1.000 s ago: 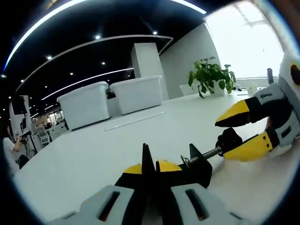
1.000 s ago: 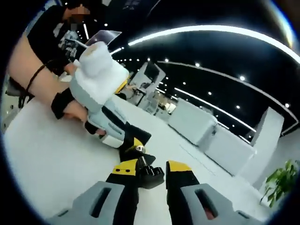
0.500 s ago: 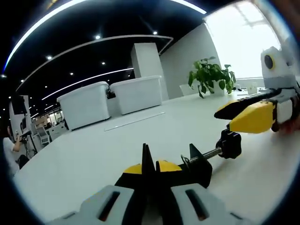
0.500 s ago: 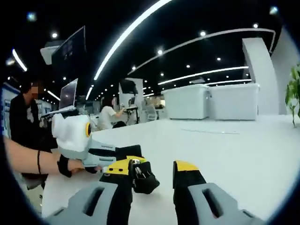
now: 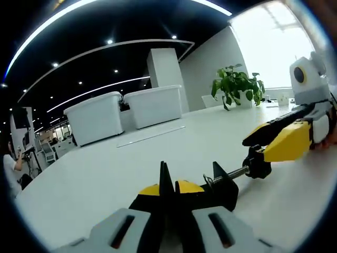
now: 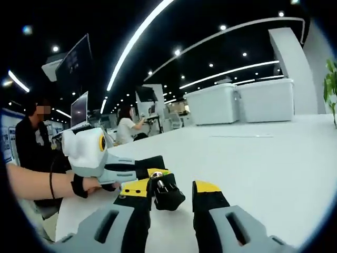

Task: Clamp the fixed fixture on the desktop, loosen the retaining clip, secure it to the edge of the desk, and tighten the retaining clip.

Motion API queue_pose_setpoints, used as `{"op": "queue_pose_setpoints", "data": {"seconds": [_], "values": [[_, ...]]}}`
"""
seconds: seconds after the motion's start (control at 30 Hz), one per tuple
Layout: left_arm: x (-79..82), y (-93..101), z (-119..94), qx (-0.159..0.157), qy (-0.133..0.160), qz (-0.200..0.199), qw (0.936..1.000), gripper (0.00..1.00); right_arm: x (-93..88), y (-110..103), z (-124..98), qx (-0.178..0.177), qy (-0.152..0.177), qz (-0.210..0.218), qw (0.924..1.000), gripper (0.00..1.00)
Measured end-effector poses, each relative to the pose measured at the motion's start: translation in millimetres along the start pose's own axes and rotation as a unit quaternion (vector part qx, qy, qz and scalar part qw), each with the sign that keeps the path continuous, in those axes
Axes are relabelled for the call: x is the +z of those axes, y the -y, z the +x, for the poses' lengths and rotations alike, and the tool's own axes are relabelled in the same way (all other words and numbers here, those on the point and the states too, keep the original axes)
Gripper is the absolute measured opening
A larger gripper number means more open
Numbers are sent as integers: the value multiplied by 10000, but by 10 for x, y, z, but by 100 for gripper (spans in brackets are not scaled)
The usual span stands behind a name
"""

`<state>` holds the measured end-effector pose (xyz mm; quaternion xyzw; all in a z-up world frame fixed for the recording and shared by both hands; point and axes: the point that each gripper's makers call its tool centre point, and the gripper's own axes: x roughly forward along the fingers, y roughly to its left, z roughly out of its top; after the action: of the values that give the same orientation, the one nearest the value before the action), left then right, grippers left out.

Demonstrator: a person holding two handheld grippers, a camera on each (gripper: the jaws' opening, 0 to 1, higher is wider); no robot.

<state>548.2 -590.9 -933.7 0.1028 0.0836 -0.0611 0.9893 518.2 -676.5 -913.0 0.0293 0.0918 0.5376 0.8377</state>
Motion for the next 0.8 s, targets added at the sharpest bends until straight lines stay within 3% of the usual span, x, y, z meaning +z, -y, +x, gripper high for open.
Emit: {"op": "queue_pose_setpoints", "data": {"seconds": [0.03,0.1,0.17,0.33,0.5,0.67,0.73,0.8], "values": [[0,2,2,-2,0,-1,10000,7,-52,-11,10,-18,-120,-129,9998,38],[-4,29,-16,-7,3,2,10000,7,-117,-42,29,-78,-265,-407,9988,26],[-5,42,-28,-7,1,1,10000,7,-96,-21,56,-86,-180,-382,9991,24],[-16,46,-38,-10,1,-3,10000,7,-79,20,62,20,-173,-88,9998,23],[-30,51,-52,-11,1,-5,10000,7,-31,-43,63,203,-59,-546,9983,23],[-38,53,-62,28,-5,-5,10000,7,10,-67,106,180,40,-1667,9858,21],[-42,59,-66,31,-6,-5,10000,7,17,-84,110,145,42,-2148,9765,21],[-43,65,-71,31,-6,-5,10000,7,33,-90,122,61,51,-2742,9616,21]]}}
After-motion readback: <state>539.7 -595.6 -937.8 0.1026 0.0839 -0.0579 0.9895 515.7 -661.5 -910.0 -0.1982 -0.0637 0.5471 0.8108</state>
